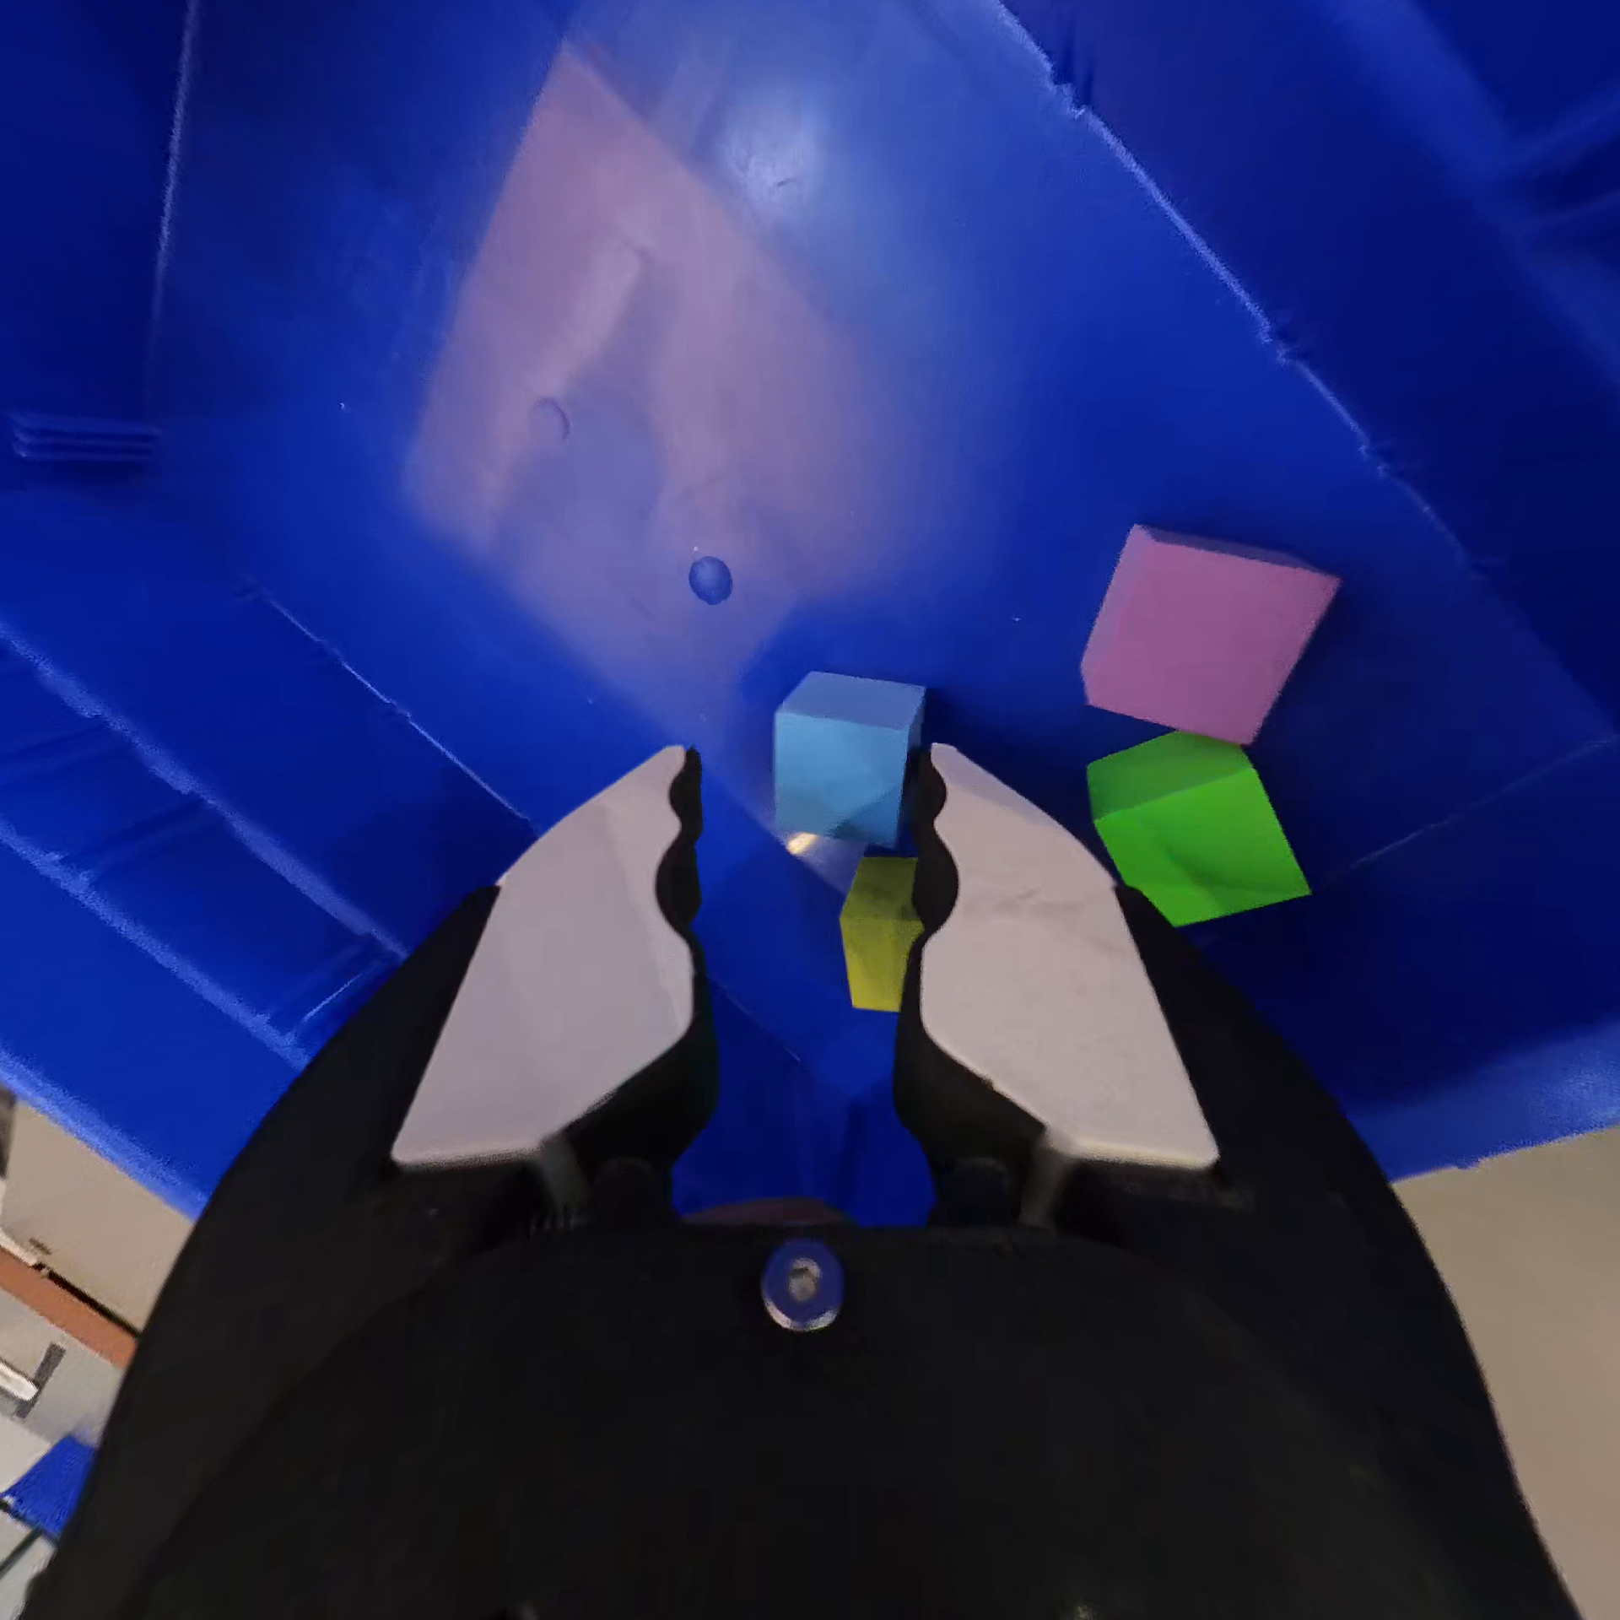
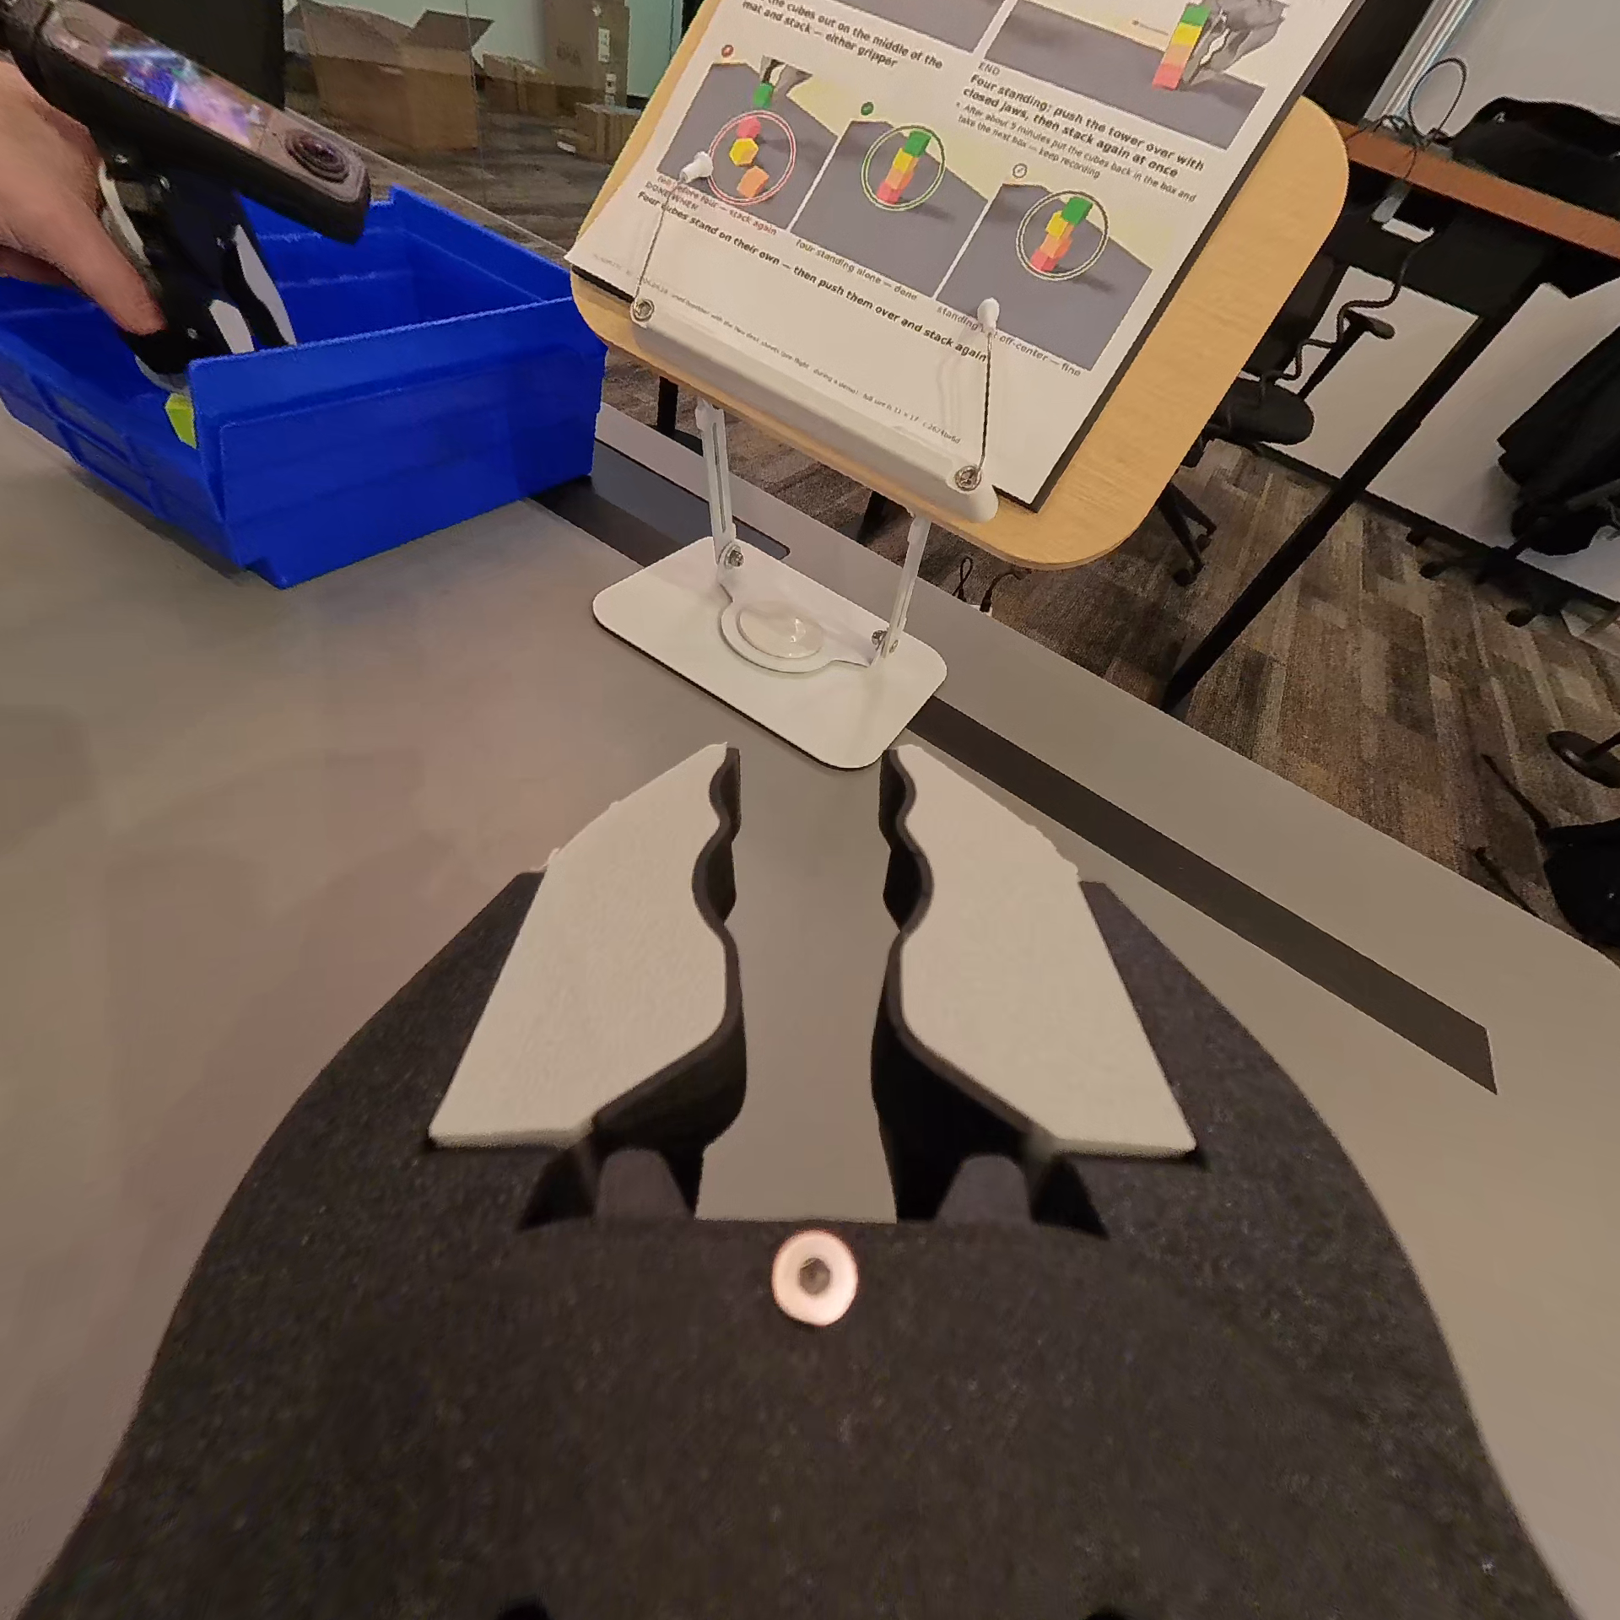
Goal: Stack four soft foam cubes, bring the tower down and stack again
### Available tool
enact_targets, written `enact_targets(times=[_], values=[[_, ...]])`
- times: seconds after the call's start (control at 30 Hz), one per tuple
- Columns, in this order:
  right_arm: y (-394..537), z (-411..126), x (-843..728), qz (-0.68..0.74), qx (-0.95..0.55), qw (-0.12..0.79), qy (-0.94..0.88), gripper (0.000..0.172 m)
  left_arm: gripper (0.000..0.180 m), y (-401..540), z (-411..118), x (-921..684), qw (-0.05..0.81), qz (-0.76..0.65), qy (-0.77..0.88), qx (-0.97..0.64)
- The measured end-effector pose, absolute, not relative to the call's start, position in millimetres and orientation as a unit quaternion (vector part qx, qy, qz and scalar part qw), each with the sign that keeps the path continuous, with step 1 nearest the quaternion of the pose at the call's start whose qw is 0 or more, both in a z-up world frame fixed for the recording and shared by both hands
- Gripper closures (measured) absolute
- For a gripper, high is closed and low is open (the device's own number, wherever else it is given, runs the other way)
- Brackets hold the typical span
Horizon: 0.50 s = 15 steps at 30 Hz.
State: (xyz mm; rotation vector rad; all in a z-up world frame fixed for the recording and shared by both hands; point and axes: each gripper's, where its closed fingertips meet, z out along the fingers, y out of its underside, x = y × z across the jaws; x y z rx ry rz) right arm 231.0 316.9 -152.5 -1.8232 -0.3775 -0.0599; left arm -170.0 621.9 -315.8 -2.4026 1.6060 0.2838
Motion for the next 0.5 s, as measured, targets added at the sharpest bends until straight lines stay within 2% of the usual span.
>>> enact_targets(times=[0.07, 0.3, 0.5], values=[[317.0, -153.6, 231.3, -0.026, -0.786, 0.595, -0.163, 0.142, 0.149, 621.6, -320.2, -171.7, 0.112, 0.092, 0.539, -0.830], [316.6, -152.5, 231.9, -0.024, -0.786, 0.596, -0.162, 0.142, 0.151, 625.1, -312.9, -172.5, 0.142, 0.092, 0.532, -0.830], [315.1, -149.6, 231.6, -0.024, -0.784, 0.599, -0.162, 0.142, 0.152, 620.1, -265.9, -159.0, 0.229, 0.038, 0.501, -0.833]])
